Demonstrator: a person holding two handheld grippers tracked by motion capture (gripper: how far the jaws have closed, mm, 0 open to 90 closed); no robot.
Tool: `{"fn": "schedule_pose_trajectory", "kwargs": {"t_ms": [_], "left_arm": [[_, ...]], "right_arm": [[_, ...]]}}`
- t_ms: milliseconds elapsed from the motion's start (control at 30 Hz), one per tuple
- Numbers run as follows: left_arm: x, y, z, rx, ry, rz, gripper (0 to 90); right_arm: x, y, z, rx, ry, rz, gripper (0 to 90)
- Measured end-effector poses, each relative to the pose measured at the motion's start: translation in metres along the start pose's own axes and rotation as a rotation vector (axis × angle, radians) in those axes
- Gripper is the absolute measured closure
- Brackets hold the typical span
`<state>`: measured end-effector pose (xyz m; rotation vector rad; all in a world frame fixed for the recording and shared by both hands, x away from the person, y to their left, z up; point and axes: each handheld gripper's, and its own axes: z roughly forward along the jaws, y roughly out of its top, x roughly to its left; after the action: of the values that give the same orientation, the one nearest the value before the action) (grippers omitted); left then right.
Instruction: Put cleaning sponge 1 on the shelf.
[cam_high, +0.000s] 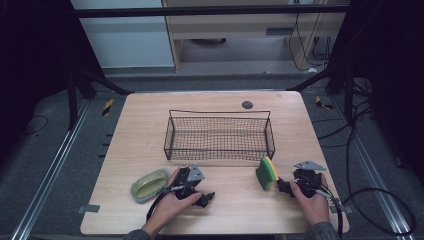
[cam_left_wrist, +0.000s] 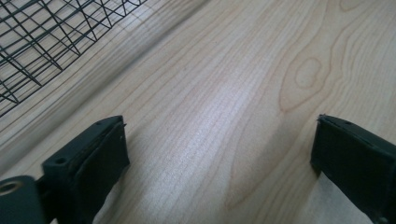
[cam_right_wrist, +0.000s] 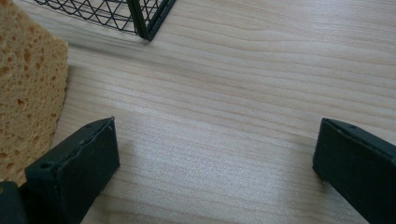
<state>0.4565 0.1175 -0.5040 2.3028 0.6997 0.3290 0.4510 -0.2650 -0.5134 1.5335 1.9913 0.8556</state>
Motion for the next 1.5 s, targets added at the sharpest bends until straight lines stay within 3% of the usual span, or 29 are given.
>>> {"fn": "schedule_pose_trajectory", "kwargs": {"t_ms": [100,133,267,367,400,500,533,600,633,667,800,833,1000,1500], "left_arm": [[-0.002,0.004,-0.007,0.010,-0.006,0.020,5.6],[-0.004,0.010,-0.015,0.035,0.001,0.054,5.6],[-0.006,0.021,-0.031,0.080,0.009,0.080,6.1],[-0.006,0.032,-0.049,0.123,0.041,0.119,6.2],[-0.002,0.039,-0.061,0.171,0.057,0.148,6.1],[0.006,0.044,-0.072,0.212,0.078,0.160,6.7],[0.013,0.047,-0.082,0.267,0.079,0.155,7.8],[0.021,0.050,-0.092,0.317,0.114,0.171,8.1],[0.021,0.050,-0.092,0.317,0.114,0.171,7.9],[0.030,0.052,-0.102,0.336,0.132,0.172,7.8],[0.042,0.054,-0.116,0.376,0.130,0.154,6.1],[0.051,0.054,-0.123,0.419,0.130,0.141,5.7],[0.068,0.051,-0.135,0.458,0.139,0.113,6.3],[0.086,0.033,-0.141,0.527,0.126,0.098,13.8]], "right_arm": [[0.000,0.000,0.000,0.000,0.000,0.000,0.6],[0.000,0.000,0.000,0.001,0.000,-0.003,0.6],[0.000,0.000,0.000,0.002,0.002,-0.003,0.6],[0.000,0.000,-0.001,0.002,0.005,-0.006,0.6],[0.000,-0.001,-0.001,0.003,0.008,-0.010,0.6],[0.000,-0.001,-0.001,0.003,0.009,-0.007,0.6],[0.000,-0.001,-0.001,0.003,0.009,-0.007,0.6],[0.000,-0.001,-0.002,0.002,0.011,-0.003,0.6],[0.000,-0.001,-0.002,0.002,0.011,-0.003,0.6],[0.000,-0.001,-0.002,0.002,0.009,-0.005,0.6],[0.001,-0.001,-0.002,0.003,0.011,0.000,0.6],[0.001,-0.001,-0.002,0.003,0.011,0.001,0.6],[0.001,-0.001,-0.002,0.003,0.011,0.000,0.6],[0.000,-0.002,-0.002,0.008,0.008,-0.008,0.6]]}}
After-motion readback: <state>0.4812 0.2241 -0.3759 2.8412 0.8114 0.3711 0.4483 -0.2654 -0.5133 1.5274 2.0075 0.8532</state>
